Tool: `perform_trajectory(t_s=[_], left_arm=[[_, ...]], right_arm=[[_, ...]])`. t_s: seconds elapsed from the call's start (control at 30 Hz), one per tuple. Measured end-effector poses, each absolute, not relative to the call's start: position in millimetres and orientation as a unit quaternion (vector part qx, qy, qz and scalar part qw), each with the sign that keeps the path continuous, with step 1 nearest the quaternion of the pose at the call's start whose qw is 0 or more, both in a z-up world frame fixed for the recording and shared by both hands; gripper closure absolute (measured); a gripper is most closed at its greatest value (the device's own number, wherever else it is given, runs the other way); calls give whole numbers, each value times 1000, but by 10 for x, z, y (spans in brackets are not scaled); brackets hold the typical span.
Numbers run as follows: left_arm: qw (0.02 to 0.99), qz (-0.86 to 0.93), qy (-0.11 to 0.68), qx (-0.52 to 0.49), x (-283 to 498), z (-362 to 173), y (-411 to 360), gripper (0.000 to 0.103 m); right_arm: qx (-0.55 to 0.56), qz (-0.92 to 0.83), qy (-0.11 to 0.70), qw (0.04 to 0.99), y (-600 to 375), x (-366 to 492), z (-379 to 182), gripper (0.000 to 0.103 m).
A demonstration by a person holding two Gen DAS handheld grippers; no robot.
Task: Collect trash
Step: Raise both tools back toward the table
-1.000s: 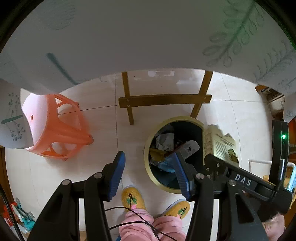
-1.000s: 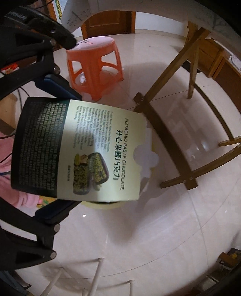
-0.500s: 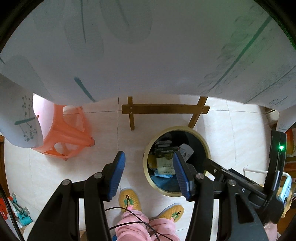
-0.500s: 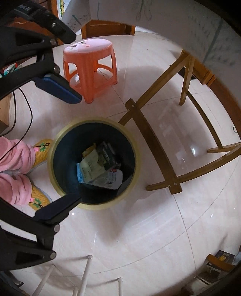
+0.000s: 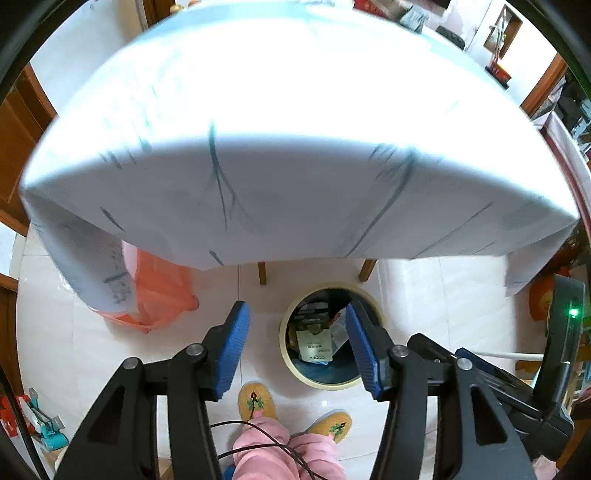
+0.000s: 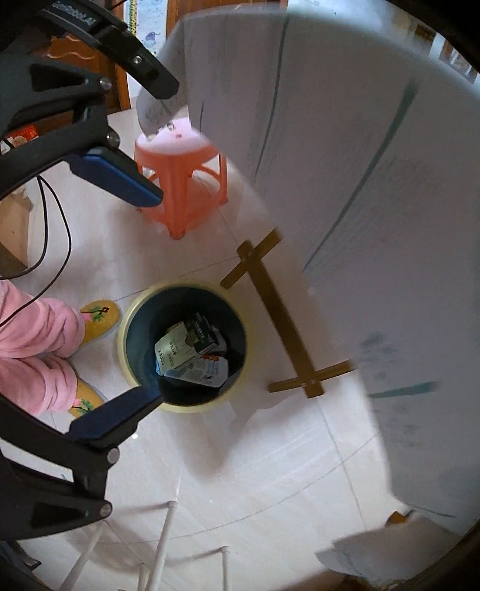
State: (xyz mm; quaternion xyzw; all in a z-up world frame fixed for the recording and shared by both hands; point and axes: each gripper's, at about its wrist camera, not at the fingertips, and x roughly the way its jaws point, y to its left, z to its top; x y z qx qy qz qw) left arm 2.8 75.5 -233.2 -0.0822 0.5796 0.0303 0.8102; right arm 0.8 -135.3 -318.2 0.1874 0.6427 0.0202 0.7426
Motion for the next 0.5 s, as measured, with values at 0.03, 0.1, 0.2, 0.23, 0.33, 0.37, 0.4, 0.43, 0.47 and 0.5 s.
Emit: perform_trajectory(t_s=[0.03,0.1,0.2,0.23,0.33,0.37,0.4,0.43,0.47,0.5], left_arm=[[812,31,577,-82,17,-2222,740,44],[819,30,567,-82,0,-1945,717,41],[829,27,554,-73,-2,-1600,665,39],[833,25,548,-71,-7,-1459,643,39],[845,22,531,-65,-28,-1119,598,37],[849,21,524,-64,-34,-982,578,36],[853,21,518,-63,-51,-882,576,35],[857,21,512,-62,-49,-788,565,34],[861,22,505,-60,-76,-682,552,33],[865,22,498,-60,-95,-571,531,33]], right_arm=[[186,24,640,745,-1352,6,-3067,5],[184,32,634,750,-1348,6,-2811,5],[180,45,621,761,-1352,-6,-2411,5],[178,50,617,765,-1358,-13,-2280,5],[171,63,599,780,-1370,-32,-1874,5],[169,69,592,785,-1379,-36,-1721,5],[169,73,586,789,-1386,-42,-1611,5],[168,78,579,794,-1400,-44,-1495,5],[167,84,572,799,-1417,-48,-1370,5],[166,87,567,802,-1435,-50,-1279,5]])
